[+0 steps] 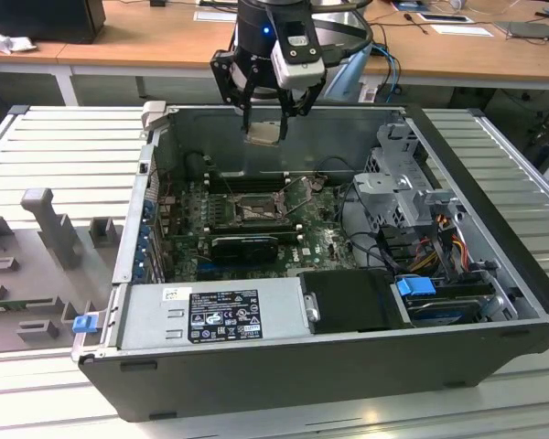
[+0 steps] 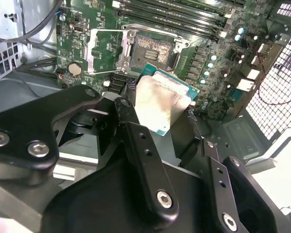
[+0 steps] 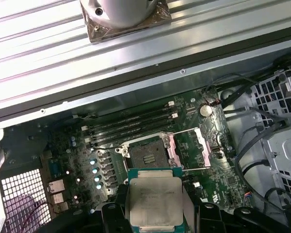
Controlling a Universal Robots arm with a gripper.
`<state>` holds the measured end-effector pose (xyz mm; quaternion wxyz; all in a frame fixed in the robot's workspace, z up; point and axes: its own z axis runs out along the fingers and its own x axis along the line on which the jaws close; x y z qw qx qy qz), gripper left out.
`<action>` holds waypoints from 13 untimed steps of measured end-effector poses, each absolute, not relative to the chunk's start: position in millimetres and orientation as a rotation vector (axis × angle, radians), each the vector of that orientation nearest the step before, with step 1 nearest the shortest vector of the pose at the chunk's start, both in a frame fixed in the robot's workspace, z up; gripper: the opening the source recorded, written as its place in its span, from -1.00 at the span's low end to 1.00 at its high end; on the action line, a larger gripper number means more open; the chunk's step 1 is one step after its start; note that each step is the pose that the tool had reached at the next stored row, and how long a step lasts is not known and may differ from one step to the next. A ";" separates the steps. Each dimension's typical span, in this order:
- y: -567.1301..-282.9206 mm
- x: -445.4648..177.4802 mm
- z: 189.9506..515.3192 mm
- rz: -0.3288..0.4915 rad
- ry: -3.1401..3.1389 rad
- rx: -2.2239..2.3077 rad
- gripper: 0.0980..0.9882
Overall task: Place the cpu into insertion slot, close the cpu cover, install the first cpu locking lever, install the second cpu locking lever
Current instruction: 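Place the cpu into insertion slot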
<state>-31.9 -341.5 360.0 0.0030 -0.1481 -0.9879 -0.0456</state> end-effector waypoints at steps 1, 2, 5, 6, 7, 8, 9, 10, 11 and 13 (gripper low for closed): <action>-341.5 -31.9 359.9 -0.143 -3.097 -0.475 -0.03; -341.5 -31.9 359.8 -0.143 -3.091 -0.515 -0.03; -341.5 -31.9 359.3 -0.143 -3.075 -0.623 -0.03; -341.5 -31.9 359.2 -0.144 -3.072 -0.641 -0.03; -341.5 -31.9 359.1 -0.144 -3.068 -0.663 -0.03; -341.5 -31.9 358.9 -0.144 -3.064 -0.680 -0.03; -341.5 -31.9 358.9 -0.144 -3.061 -0.698 -0.03; -341.5 -31.9 358.8 -0.144 -3.057 -0.717 -0.03; -341.5 -31.9 358.7 -0.144 -3.054 -0.730 -0.03; -341.5 -31.8 358.3 -0.144 -3.049 -0.756 -0.03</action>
